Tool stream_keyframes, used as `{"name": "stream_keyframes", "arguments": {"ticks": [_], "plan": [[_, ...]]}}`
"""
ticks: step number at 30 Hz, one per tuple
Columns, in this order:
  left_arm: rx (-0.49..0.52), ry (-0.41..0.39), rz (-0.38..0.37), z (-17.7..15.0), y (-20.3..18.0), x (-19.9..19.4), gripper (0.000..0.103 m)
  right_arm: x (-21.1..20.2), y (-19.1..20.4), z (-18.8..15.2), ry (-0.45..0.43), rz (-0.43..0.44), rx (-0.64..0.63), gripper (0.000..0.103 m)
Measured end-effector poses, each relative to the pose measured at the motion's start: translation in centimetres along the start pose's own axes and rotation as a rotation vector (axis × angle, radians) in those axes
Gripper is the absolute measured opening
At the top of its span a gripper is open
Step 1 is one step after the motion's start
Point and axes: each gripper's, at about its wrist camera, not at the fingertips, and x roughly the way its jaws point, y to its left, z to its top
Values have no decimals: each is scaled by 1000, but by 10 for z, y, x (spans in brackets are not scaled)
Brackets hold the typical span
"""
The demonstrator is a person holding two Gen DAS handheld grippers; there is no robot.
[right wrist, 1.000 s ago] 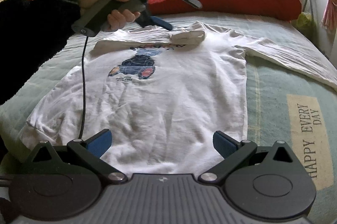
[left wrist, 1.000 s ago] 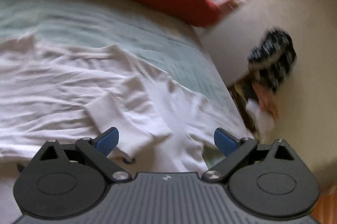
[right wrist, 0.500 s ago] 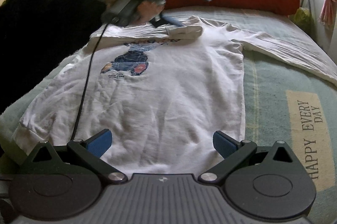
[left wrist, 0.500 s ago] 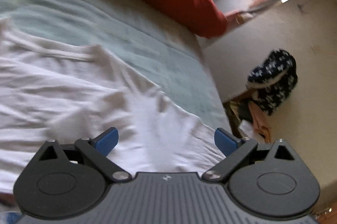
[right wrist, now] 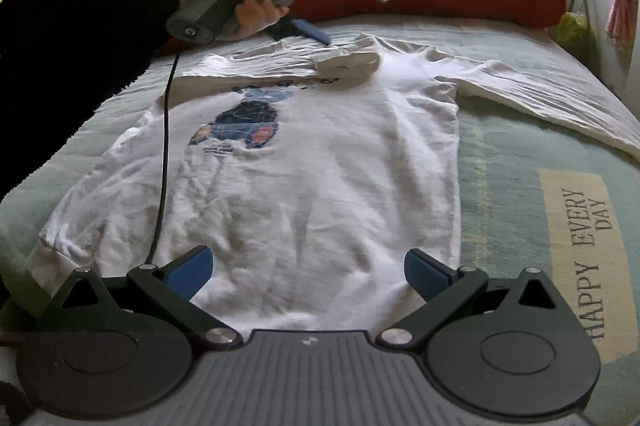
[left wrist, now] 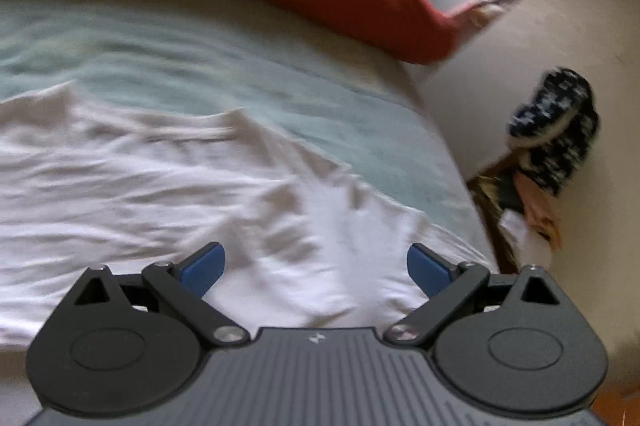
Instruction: Fold clothes
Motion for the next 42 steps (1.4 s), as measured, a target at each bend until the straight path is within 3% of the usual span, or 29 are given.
{"name": "stream_keyframes", "arguments": {"ticks": [8, 12, 18, 24, 28, 32, 37, 42], "plan": [[-81, 20, -19, -3, 20, 24, 97, 3, 0, 1, 8, -17, 4, 103], [-92, 25, -108, 2, 3, 38, 97, 5, -2, 1, 14, -27, 10, 103], [-10, 56, -227, 2, -42, 55, 98, 6, -1, 1, 18, -32, 8, 103], [112, 69, -252, -7, -70, 52, 98, 1, 0, 0, 14, -36, 4, 103], [157, 29, -183, -8, -65, 31, 98, -2, 0, 0, 10, -42, 3, 103], [272, -74, -21, -17, -48, -3, 98, -5, 3, 1, 2, -43, -5, 103], [429, -155, 213, -68, -8, -41, 98, -4, 7, 1, 4, -42, -12, 103], [493, -138, 288, -116, 26, -57, 100, 4, 18, 2, 32, -40, -41, 103]]}}
